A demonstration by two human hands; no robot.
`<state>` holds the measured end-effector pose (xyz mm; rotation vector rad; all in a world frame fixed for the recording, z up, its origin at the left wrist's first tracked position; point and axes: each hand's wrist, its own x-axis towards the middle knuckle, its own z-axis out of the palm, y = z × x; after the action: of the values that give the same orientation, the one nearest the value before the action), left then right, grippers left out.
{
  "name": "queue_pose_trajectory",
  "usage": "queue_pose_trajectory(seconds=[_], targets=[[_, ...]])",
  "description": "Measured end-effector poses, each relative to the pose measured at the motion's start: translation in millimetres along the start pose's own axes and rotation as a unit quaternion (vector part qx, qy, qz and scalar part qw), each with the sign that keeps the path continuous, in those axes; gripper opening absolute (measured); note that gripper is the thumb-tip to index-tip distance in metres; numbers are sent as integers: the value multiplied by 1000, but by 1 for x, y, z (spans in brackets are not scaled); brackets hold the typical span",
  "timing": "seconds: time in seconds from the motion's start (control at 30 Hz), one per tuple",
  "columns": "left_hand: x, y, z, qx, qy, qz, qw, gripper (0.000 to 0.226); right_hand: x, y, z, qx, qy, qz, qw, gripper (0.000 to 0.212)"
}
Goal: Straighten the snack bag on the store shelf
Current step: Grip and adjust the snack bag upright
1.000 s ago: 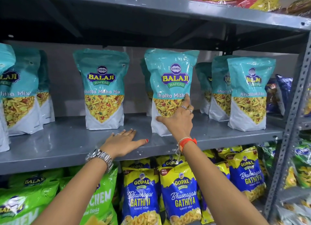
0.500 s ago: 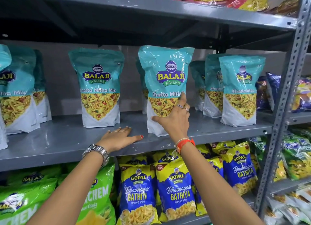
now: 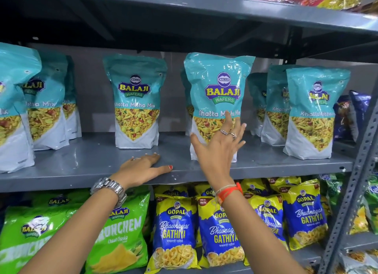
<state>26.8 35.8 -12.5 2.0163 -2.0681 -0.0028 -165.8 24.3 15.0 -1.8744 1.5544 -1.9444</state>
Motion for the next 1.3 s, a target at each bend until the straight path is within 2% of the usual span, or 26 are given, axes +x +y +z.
queue_pose_trajectory(seconds=[0.1,0.2,0.3,0.43,0.6,0.7,0.9,1.3], targets=[[-19,-27,-6,1,20,-26,999,93,-24,-22,13,61,24,-69,995,78],[-32,-61,-16,9,24,-38,999,98,-30,-42,33,86,-43,-94,991,71],[-40,-102,-28,-2,-6,-50,999,110,-29,-59,64,88,-145,-92,981,73],[-52,-155,-39,-23,-11,-72,997,112,-27,-80,113,67,-180,-45,980,86],[-61,-196,-48,-11,8,-83,996,105,-16,-105,168,52,-153,47,986,117],[-62,-201,-46,7,31,-53,998,106,-12,-116,194,-11,-131,83,988,131],[-65,-198,-40,65,90,-20,994,106,-5,-117,215,-124,-112,115,979,138],[-65,-197,-40,93,90,-6,992,90,-8,-123,215,-113,-92,136,980,142]])
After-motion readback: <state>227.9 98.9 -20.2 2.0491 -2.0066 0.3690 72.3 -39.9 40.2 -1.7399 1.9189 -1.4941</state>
